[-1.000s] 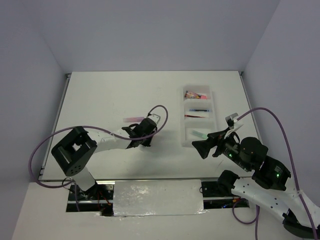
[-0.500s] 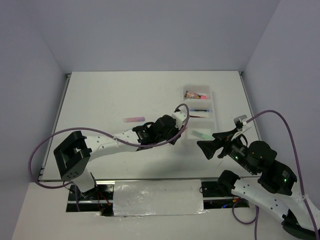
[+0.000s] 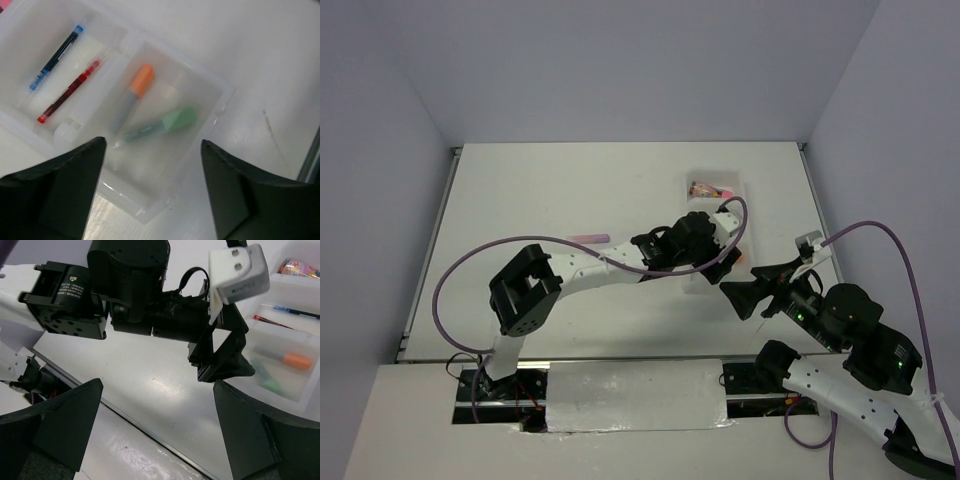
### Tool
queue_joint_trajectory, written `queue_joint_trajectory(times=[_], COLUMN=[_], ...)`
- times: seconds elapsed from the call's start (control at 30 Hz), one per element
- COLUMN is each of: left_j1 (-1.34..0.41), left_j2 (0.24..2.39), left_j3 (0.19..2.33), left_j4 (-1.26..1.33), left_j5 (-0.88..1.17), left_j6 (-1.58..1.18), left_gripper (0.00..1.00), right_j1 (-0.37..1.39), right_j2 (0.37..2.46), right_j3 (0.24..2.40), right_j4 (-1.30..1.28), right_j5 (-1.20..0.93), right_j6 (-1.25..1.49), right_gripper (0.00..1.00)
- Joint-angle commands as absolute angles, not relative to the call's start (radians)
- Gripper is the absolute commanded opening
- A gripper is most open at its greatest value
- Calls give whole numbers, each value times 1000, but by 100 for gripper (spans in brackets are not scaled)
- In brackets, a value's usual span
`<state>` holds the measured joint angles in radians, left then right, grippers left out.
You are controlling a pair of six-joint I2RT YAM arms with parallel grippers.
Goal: Sort the stationery into containers
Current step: Place the pen in the storage box, then pick up the pen from the center of the board.
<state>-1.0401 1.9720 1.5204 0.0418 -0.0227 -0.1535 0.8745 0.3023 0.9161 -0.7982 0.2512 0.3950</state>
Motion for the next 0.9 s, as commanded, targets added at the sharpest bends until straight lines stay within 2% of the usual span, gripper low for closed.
queue_joint_trajectory(times=[0.0, 0.13, 0.3, 0.5, 0.6, 0.63, 0.73, 0.87], left_j1=[-1028, -994, -850, -661, -623, -612, -572, -561], left_j2=[1960, 1852, 1651, 1586, 1607, 1617, 1641, 1612], left_j3=[1530, 1409, 1176, 1025, 997, 999, 999, 960], left_j4=[75, 87, 69, -60, -63, -75, -92, -72], left_j5=[-29, -182, -411, -454, -434, -430, -382, -357], left_j6=[-143, -159, -204, -285, -290, -291, -316, -327], left_gripper=[99, 99, 99, 99, 97, 92, 87, 87], right_j1=[881, 881, 879, 881, 881, 881, 880, 881], right_j2=[288, 291, 282, 268, 278, 281, 287, 269], right_j3=[960, 954, 925, 873, 864, 865, 873, 867], right_j4=[-815, -807, -773, -704, -693, -695, -710, -715], right_j5=[273, 275, 262, 227, 206, 201, 190, 204], right_j6=[385, 380, 374, 370, 370, 368, 367, 368], right_gripper=[100, 100, 100, 100, 100, 100, 100, 100])
